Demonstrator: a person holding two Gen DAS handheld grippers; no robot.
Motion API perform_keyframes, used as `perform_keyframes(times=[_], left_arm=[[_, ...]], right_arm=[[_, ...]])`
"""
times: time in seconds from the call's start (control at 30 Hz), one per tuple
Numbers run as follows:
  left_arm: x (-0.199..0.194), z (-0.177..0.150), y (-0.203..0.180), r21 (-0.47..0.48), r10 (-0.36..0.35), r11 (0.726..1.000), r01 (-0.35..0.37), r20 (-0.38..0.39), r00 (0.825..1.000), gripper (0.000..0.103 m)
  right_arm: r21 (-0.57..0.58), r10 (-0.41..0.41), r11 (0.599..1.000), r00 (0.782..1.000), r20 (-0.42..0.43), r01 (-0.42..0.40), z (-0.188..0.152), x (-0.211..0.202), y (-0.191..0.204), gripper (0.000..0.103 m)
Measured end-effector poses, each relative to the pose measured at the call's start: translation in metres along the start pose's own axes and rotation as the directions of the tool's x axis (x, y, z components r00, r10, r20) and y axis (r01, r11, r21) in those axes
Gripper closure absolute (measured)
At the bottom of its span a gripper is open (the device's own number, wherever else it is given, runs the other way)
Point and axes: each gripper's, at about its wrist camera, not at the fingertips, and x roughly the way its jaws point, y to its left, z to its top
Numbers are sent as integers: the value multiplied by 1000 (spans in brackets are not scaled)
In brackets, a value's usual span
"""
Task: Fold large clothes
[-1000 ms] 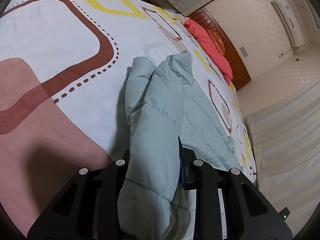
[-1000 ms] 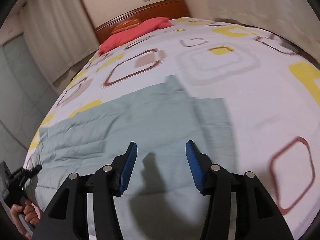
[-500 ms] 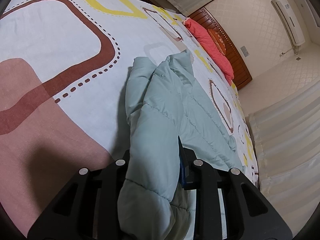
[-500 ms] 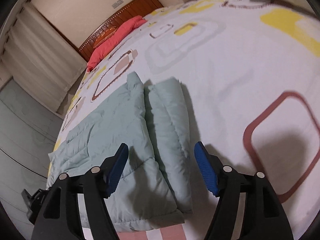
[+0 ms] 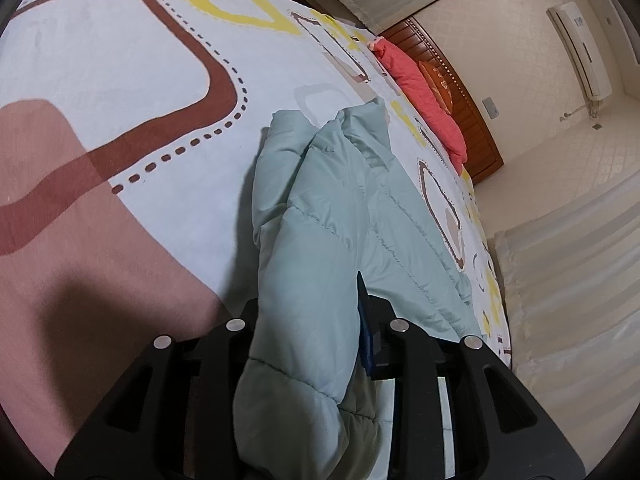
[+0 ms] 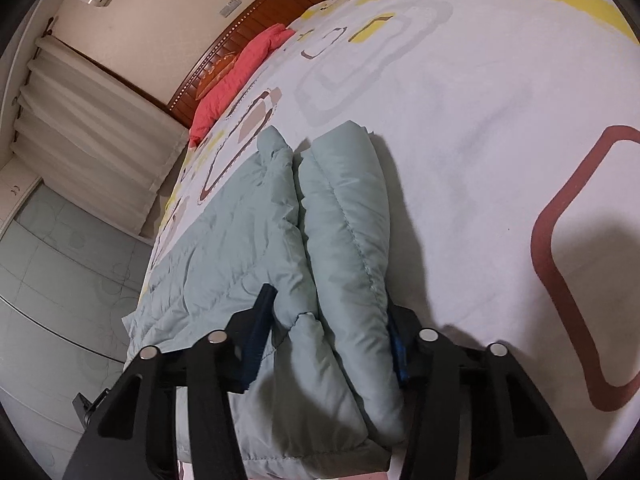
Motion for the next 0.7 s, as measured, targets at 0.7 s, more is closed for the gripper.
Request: perform_keyframes(times=[0.7], left_arm=[[-1, 1, 1, -7, 5, 1000, -5, -6, 1000, 70]], right_arm=[[34, 77, 996, 997, -14, -77, 23, 11, -5, 39]])
